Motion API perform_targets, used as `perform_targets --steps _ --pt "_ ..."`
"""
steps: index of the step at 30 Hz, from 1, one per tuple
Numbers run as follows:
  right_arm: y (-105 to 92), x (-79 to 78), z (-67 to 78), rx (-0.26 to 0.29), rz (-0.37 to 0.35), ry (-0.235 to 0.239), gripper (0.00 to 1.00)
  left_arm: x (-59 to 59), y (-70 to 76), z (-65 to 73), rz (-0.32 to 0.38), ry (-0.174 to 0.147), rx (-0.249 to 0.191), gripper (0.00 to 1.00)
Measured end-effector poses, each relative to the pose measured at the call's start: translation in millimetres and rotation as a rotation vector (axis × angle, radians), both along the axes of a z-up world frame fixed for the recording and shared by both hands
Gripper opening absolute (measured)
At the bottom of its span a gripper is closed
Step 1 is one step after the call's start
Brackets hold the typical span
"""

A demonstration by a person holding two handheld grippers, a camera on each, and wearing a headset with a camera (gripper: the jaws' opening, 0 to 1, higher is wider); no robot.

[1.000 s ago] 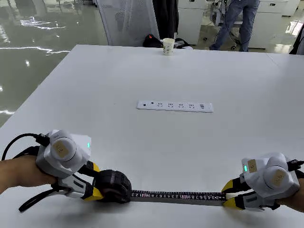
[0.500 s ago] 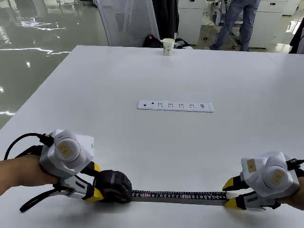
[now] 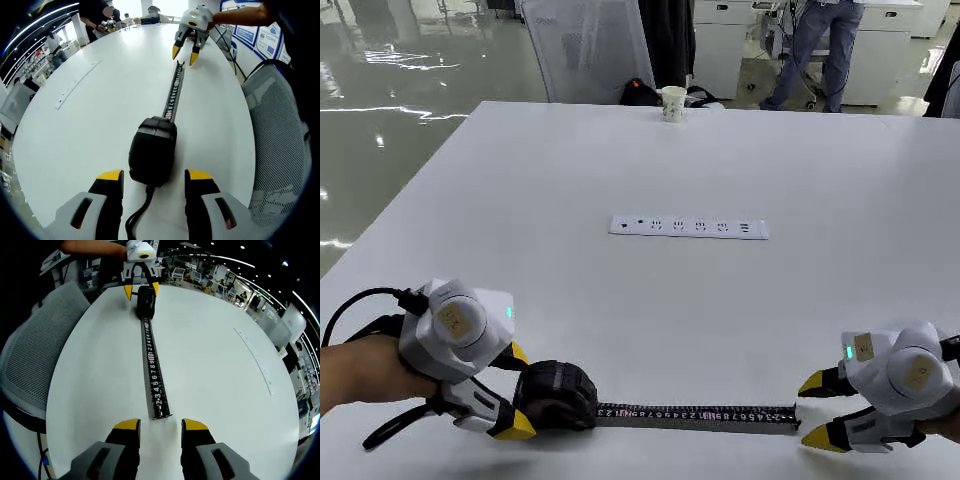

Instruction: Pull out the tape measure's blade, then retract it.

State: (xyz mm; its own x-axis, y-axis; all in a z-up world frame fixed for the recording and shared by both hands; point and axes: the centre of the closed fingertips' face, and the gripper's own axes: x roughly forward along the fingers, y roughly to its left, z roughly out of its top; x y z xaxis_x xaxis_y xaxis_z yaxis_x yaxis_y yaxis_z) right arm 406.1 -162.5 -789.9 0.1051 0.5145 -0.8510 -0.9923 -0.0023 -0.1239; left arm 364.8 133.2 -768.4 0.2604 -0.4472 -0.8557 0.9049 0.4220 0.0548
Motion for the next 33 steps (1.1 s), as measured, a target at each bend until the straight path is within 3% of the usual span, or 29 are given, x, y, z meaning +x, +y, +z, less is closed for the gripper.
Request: perform_targets --steps 13,24,33 --pt "-0.6 -9.8 7.3 0.057 -0.075 0.019 0.41 -12.9 3.8 6.4 0.105 -0.002 -0.073 0.57" --pt "-2.0 -17.4 11.7 0.108 -0.158 0.019 0.53 -18.3 3.6 14.9 0.191 -0.04 -0.133 0.69" --pt "-1.2 -25.7 13.0 0.149 -0.221 0.023 0.6 -29.2 5.4 14.6 0.287 -0.05 -0.187 0.79"
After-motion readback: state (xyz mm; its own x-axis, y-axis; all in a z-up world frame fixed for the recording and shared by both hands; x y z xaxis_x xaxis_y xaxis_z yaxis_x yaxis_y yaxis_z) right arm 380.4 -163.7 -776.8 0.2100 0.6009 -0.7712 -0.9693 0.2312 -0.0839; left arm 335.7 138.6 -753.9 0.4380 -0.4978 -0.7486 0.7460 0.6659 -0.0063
